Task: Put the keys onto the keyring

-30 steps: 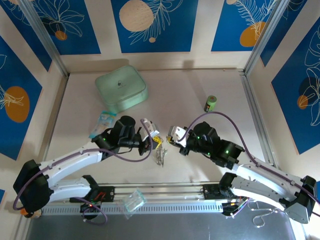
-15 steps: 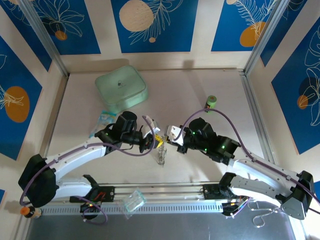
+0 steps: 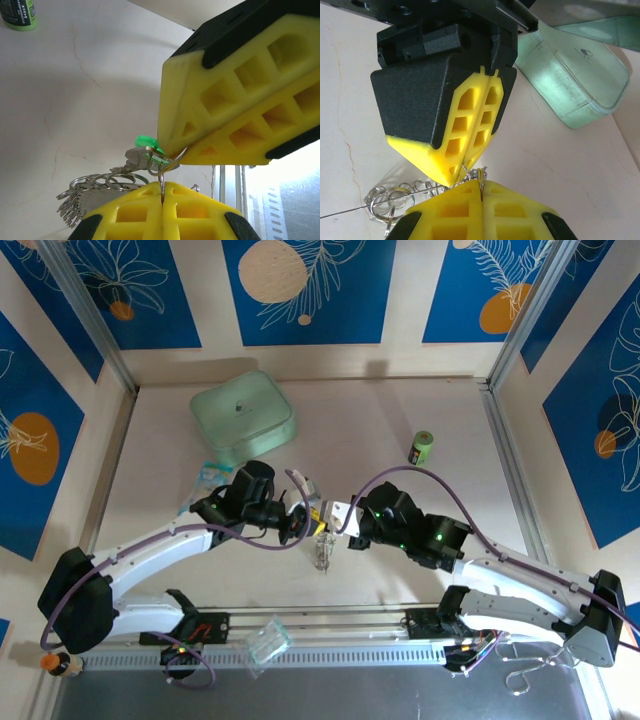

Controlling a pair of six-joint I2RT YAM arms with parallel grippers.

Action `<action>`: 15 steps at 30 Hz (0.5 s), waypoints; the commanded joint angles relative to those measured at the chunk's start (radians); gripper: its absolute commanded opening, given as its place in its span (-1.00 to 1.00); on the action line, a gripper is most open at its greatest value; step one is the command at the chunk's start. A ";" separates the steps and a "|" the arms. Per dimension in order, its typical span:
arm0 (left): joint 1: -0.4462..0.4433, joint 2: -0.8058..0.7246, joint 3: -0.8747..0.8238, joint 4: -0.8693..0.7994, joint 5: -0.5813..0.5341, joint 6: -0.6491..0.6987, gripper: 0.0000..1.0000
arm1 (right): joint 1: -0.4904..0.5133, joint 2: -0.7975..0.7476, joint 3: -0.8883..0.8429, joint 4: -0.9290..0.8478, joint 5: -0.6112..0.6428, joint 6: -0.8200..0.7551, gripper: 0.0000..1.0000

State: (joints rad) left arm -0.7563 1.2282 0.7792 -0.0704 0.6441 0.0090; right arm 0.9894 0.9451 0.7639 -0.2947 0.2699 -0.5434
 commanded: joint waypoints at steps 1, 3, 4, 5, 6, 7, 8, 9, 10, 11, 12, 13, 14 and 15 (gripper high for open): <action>0.009 0.009 0.041 -0.006 0.022 -0.018 -1.00 | 0.010 -0.036 -0.003 0.003 0.046 -0.021 -1.00; 0.010 0.012 0.045 -0.010 0.020 -0.020 -1.00 | 0.011 -0.046 -0.008 0.004 0.048 -0.023 -1.00; 0.010 0.013 0.045 -0.009 0.021 -0.020 -1.00 | 0.011 -0.047 -0.009 0.002 0.047 -0.024 -1.00; 0.010 0.013 0.045 -0.008 0.018 -0.020 -1.00 | 0.014 -0.047 -0.009 0.000 0.045 -0.024 -1.00; 0.009 0.012 0.045 -0.009 0.016 -0.020 -1.00 | 0.014 -0.046 -0.011 -0.002 0.042 -0.024 -1.00; 0.011 0.012 0.045 -0.009 0.017 -0.019 -1.00 | 0.015 -0.043 -0.013 -0.001 0.043 -0.025 -1.00; 0.010 0.013 0.045 -0.009 0.018 -0.020 -1.00 | 0.018 -0.037 -0.015 -0.001 0.044 -0.026 -1.00; 0.010 0.011 0.043 -0.008 0.020 -0.020 -1.00 | 0.020 -0.031 -0.014 -0.001 0.047 -0.027 -1.00; 0.010 0.011 0.043 -0.008 0.022 -0.021 -1.00 | 0.022 -0.027 -0.016 0.000 0.047 -0.027 -1.00; 0.010 0.010 0.043 -0.008 0.022 -0.021 -1.00 | 0.024 -0.021 -0.016 0.001 0.049 -0.029 -1.00; 0.010 0.007 0.042 -0.008 0.019 -0.021 -1.00 | 0.027 -0.018 -0.018 0.000 0.049 -0.030 -1.00; 0.010 0.006 0.042 -0.010 0.018 -0.021 -1.00 | 0.028 -0.016 -0.018 0.000 0.052 -0.033 -1.00; 0.011 0.005 0.042 -0.011 0.016 -0.020 -1.00 | 0.031 -0.015 -0.021 -0.002 0.054 -0.034 -1.00; 0.011 0.005 0.043 -0.013 0.015 -0.021 -1.00 | 0.031 -0.016 -0.023 -0.004 0.050 -0.034 -1.00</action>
State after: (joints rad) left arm -0.7551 1.2396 0.7902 -0.0769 0.6437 -0.0029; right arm 1.0119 0.9283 0.7563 -0.3016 0.3115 -0.5598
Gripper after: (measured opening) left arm 0.043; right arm 0.054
